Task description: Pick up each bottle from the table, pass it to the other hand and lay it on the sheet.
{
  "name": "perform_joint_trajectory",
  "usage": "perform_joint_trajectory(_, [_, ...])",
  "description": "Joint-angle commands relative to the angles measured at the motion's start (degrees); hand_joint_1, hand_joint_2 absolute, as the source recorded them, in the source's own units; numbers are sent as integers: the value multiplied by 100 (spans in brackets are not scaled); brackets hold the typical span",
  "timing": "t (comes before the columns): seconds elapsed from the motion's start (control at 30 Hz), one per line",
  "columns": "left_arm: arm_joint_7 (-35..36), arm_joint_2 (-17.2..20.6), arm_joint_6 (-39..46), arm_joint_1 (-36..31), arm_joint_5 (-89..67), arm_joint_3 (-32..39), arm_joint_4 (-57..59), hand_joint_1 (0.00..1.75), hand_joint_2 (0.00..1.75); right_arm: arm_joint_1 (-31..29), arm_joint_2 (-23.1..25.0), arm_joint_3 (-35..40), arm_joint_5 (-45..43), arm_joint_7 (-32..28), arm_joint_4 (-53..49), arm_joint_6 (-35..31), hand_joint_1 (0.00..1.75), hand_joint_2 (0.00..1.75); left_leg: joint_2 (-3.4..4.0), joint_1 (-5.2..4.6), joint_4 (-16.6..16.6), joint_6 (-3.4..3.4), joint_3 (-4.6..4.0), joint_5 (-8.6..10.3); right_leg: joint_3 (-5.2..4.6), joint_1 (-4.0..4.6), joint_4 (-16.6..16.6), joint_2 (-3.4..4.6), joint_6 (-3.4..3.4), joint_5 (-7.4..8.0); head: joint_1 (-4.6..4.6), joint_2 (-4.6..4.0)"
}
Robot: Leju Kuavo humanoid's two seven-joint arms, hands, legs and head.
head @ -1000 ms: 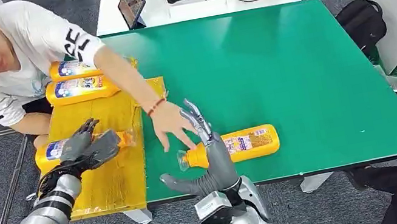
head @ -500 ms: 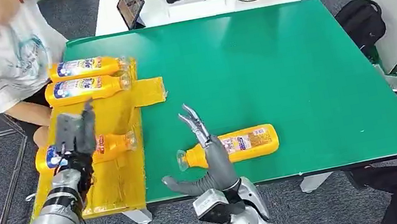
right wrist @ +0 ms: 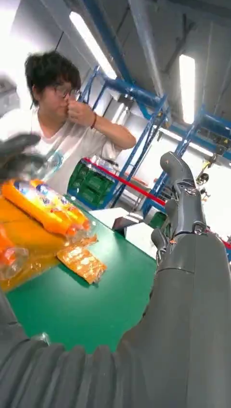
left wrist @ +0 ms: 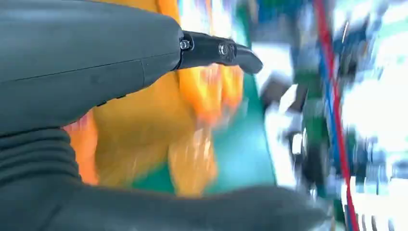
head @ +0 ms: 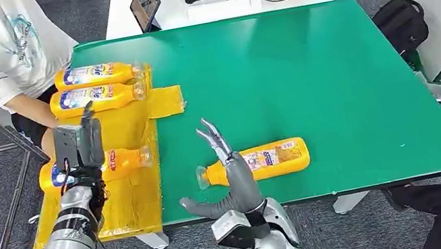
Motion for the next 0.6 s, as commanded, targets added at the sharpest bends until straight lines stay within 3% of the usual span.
perform_joint_trajectory(0.03, [-18,13,1809,854,558,-1338,-1657,0,175,-654,-632,-73,746,1122,473,408,0,175,14,0,-7,13,37,-15,36,6,-13,4,-16,-9,0,0])
perform_joint_trajectory(0.27, [-18,-260,1074,2110,1524,-1203,-2323,0,175,-551,-1374,-564,1650,2370,136,1053,0,175,-2,-7,-16,18,44,-13,52,-2,-27,-6,-10,-9,2,0])
perform_joint_trajectory(0.43, [-18,-166,1196,2399,1454,-1435,-2662,0,175,-409,-1707,-781,1661,2550,241,1623,0,175,-5,-6,-10,15,38,-19,48,0,-24,-10,-15,-15,2,0])
perform_joint_trajectory(0.6, [-18,-152,1116,2364,1354,-1389,-2605,0,175,-374,-1802,-870,1604,2601,266,1776,0,175,-10,-5,-3,8,6,-9,14,0,-15,-11,-8,-6,-2,0])
